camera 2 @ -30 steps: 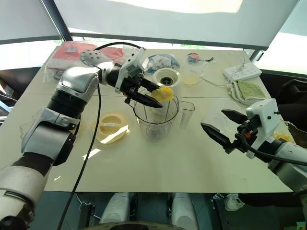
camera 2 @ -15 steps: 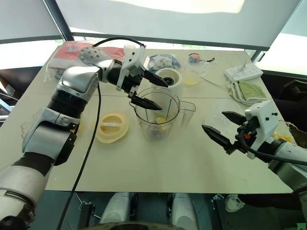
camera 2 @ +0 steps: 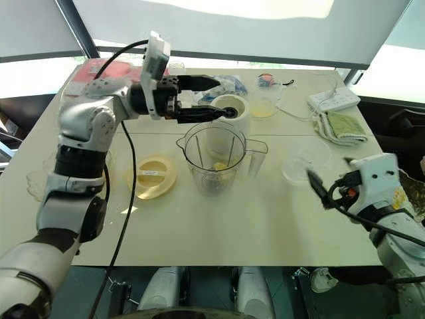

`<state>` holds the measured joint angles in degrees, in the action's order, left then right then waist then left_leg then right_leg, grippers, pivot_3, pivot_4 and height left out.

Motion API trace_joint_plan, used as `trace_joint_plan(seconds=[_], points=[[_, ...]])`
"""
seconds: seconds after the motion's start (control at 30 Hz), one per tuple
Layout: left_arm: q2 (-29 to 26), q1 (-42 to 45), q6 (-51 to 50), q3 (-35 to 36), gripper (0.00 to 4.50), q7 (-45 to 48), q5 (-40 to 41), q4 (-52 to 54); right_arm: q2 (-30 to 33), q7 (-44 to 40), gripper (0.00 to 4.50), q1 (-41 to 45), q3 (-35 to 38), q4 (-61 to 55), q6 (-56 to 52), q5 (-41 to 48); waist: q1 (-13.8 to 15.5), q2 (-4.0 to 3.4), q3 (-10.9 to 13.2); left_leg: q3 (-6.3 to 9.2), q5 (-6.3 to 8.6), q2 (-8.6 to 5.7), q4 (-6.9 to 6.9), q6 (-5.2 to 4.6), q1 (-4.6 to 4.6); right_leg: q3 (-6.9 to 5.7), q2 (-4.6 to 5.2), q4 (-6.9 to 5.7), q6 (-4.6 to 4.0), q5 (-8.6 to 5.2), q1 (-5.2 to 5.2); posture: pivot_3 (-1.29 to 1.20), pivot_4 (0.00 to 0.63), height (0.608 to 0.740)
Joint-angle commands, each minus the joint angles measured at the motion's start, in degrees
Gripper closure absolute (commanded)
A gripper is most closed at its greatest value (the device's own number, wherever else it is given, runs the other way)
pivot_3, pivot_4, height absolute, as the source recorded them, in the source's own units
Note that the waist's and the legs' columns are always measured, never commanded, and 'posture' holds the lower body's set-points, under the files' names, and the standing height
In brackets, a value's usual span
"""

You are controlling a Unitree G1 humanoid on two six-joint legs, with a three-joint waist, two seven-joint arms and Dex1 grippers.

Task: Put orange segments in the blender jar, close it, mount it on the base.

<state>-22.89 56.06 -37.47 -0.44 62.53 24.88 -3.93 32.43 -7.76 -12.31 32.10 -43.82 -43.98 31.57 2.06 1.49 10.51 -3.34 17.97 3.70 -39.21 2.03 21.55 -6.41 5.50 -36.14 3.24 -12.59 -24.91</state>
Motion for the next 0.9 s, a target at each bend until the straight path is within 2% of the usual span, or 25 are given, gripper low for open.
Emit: trace_joint_plan(seconds=[0.03, 0.17, 0.33, 0.43, 0.57, 0.9], points=[[-2.83, -4.09, -4.86, 4.99, 0.05, -3.94, 5.01, 10.25, -3.21, 5.69, 0.00, -0.66, 0.47, -3.88, -0.38, -3.93, -0.01, -0.17, -0.01, 0.01, 0.00, 0.00, 0.00, 0.00, 0.00, 0.00, 0.00, 0.00, 0.00, 0.00, 0.00, 0.00, 0.150, 0.740], [-7.07, -9.36, -14.87, 10.74, 0.05, -6.07, 15.30, 18.74, -11.68, 14.74, 0.00, 1.95, -2.22, -2.35, 2.39, -10.74, -0.47, -0.23, 0.01, 0.03, 0.00, 0.02, 0.02, 0.00, 0.01, 0.01, -0.04, 0.00, -0.01, 0.00, -0.01, 0.00, 0.150, 0.740], [-11.42, -14.45, -18.66, 12.88, 0.05, -10.21, 19.15, 25.04, -16.97, 19.13, 0.00, 4.16, -4.23, 5.68, 6.65, -17.64, -1.16, -0.30, -0.02, 0.12, -0.02, -0.04, 0.00, 0.03, -0.03, 0.05, -0.04, 0.01, -0.01, 0.00, 0.11, 0.00, 0.150, 0.740], [-13.22, -16.73, -19.67, 13.58, 0.05, -12.09, 20.95, 27.31, -19.68, 21.06, 0.00, 8.16, -2.01, 12.87, 10.47, -17.92, -1.57, -0.32, -0.01, 0.17, -0.02, -0.09, -0.02, 0.03, -0.07, 0.14, -0.04, 0.03, -0.01, 0.00, 0.17, 0.00, 0.150, 0.740], [-15.92, -19.23, -20.13, 14.16, 0.05, -12.53, 23.50, 29.62, -21.05, 20.13, 0.00, 11.54, 0.18, 17.82, 11.82, -15.57, -1.76, -0.52, 0.03, 0.24, -0.02, -0.08, 0.00, 0.03, -0.08, 0.15, -0.13, 0.00, -0.02, -0.01, 0.16, 0.00, 0.150, 0.740], [-20.74, -24.18, -19.29, 13.96, 0.05, -13.30, 26.96, 33.18, -20.44, 13.94, 0.00, 9.08, -3.53, 18.60, 11.15, -15.47, -1.72, -0.64, 0.04, 0.29, -0.02, -0.06, 0.06, 0.03, -0.09, 0.15, -0.17, 0.00, -0.06, -0.03, 0.16, 0.00, 0.150, 0.740]])
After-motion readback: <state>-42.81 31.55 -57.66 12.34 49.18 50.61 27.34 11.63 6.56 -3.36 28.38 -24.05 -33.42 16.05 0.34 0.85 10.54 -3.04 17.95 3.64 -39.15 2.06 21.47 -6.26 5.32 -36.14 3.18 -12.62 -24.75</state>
